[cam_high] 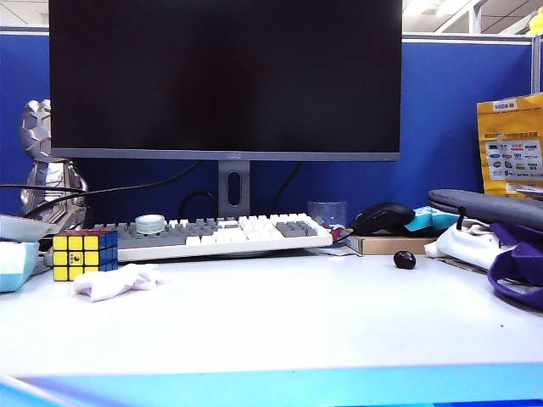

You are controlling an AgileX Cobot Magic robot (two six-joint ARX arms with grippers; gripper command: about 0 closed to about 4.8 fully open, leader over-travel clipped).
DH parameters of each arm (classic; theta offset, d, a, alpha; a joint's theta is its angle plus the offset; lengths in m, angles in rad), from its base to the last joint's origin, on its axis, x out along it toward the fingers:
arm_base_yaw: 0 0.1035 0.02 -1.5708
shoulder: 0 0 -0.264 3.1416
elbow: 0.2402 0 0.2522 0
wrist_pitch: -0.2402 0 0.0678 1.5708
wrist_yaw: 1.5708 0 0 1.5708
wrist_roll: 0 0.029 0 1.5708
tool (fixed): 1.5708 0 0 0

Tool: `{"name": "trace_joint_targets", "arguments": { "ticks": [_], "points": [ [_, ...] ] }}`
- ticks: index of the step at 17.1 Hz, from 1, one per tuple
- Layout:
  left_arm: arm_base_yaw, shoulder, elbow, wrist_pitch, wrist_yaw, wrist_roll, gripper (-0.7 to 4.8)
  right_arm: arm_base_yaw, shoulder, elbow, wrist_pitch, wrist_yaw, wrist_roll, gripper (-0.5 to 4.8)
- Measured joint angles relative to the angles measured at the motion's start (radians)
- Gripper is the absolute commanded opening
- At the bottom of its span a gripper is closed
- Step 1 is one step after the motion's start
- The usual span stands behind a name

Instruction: Use the wet wipes on the table to wipe the cherry juice off the table, then put the wipes back on the table.

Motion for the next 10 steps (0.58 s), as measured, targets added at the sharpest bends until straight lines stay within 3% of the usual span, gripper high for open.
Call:
{"name": "trace_joint_targets", "arguments": {
  "ticks": [10],
  "points": [
    [0.000, 0.000, 0.000, 0.000, 0.000, -0.006, 0.26, 0.000, 0.000, 0.000, 0.000, 0.000, 0.000, 0.00]
  ]
}}
